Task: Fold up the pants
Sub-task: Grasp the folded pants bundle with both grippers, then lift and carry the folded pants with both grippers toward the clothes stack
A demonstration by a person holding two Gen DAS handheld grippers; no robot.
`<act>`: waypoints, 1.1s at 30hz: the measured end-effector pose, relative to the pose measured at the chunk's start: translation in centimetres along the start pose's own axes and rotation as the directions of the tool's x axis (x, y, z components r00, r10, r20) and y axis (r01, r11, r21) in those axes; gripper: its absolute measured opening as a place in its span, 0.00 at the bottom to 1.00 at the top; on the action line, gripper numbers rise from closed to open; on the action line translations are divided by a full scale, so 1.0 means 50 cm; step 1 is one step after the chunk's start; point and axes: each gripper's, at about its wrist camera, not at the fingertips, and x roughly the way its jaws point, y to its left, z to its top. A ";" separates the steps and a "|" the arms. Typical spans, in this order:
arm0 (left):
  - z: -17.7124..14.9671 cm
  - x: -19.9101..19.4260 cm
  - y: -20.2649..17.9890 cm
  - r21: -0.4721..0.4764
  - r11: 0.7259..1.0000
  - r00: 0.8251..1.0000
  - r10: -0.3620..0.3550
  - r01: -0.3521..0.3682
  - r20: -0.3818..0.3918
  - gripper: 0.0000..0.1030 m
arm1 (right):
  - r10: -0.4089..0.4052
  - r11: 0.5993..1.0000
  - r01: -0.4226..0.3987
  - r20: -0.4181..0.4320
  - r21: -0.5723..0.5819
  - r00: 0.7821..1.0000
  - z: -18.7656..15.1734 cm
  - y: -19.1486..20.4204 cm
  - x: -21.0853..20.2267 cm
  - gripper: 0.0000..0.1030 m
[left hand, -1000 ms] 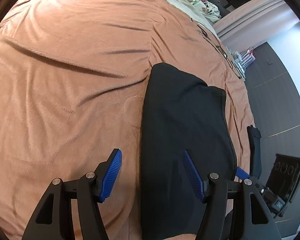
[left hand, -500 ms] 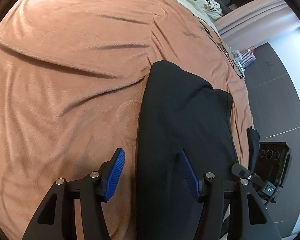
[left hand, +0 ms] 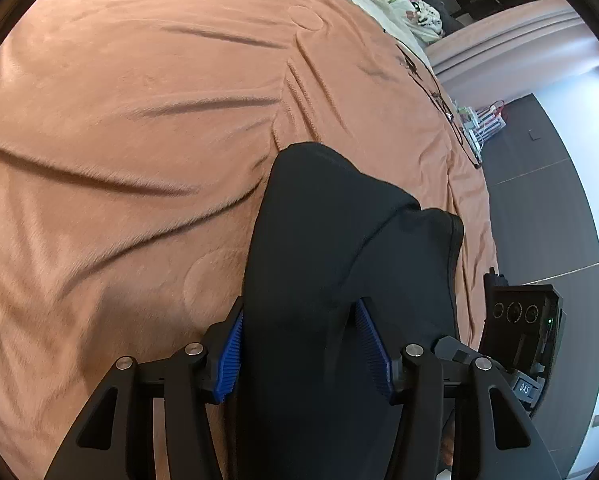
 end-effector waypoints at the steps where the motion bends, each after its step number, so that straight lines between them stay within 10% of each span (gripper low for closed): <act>1: 0.003 0.002 0.000 0.000 1.000 1.000 0.001 -0.001 -0.001 0.54 | 0.002 1.000 -0.002 0.001 -0.003 1.000 0.005 -0.002 0.004 0.63; 7: 0.024 0.014 0.001 -0.006 1.000 1.000 -0.002 0.002 0.008 0.52 | -0.017 0.999 0.018 0.020 -0.029 1.000 0.005 -0.002 0.015 0.47; 13: 0.019 0.009 -0.003 -0.004 1.000 1.000 -0.017 0.017 0.008 0.27 | -0.030 0.998 0.031 0.036 -0.050 0.999 -0.009 0.019 0.001 0.24; 33: -0.027 -0.141 -0.036 0.057 0.990 0.981 -0.135 0.128 0.140 0.06 | -0.078 0.969 0.113 0.163 -0.218 0.984 -0.068 0.200 -0.050 0.20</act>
